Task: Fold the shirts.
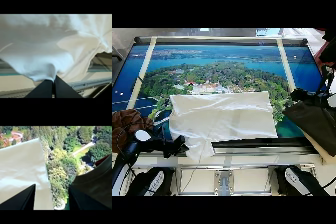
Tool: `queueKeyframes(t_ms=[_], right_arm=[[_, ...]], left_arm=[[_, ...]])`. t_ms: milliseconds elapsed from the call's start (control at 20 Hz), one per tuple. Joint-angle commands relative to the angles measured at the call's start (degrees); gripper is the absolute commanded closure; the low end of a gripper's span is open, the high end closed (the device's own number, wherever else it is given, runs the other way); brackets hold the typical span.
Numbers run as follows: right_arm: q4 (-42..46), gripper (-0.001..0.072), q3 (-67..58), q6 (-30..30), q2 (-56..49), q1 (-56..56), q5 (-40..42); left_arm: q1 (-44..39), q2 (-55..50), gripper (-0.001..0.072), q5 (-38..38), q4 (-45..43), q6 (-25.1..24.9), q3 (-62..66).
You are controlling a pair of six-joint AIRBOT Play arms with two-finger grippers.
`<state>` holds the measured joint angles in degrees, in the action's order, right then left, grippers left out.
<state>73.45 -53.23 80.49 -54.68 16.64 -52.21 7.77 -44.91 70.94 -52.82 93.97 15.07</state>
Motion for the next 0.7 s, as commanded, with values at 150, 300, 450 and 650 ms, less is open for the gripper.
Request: queueKeyframes(t_ms=[150, 300, 450, 650], right_arm=[[-3.5, 0.0225, 7.3, 0.9, 0.0, 0.2, -14.2], [-4.7, 0.0223, 15.1, 3.8, 0.0, 3.4, -19.9], [-9.0, 0.0223, 20.0, 5.7, 0.0, 9.3, -22.1], [-15.2, 0.0224, 25.5, 7.4, -0.5, 14.3, -24.4]], left_arm=[[0.0, 0.0, 0.0697, 0.8, 1.9, -2.9, -0.1], [0.0, 0.0, 0.0697, 0.9, 1.9, -4.0, -0.1], [0.0, 0.0, 0.0697, 0.9, 1.9, -5.4, -0.1], [0.0, 0.0, 0.0697, 0.5, 1.9, -5.6, -0.1]])
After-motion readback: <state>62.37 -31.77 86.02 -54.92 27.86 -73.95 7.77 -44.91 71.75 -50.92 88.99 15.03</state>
